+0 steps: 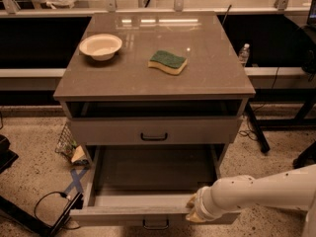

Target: Open middle drawer

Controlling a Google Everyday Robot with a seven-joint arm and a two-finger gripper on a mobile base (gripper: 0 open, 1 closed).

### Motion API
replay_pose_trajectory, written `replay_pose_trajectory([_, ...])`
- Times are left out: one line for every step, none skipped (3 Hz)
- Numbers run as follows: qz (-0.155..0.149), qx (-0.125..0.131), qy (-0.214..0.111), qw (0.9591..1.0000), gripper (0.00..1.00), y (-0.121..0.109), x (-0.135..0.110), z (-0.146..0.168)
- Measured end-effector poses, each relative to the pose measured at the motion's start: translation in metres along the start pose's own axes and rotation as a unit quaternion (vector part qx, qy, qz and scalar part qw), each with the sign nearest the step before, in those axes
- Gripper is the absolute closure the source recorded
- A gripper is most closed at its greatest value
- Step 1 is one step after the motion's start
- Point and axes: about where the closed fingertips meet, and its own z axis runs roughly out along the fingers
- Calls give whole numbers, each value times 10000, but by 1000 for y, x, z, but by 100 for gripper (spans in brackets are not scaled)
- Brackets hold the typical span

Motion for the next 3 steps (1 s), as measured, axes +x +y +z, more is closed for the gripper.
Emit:
replay_pose_trajectory([-3, -8, 0, 10000, 50, 1, 0, 0])
replay_pose_trajectory([-5, -15, -1, 10000, 28, 1, 0, 1])
replay_pose_trajectory([-7, -18, 20, 10000, 0, 1, -1, -1])
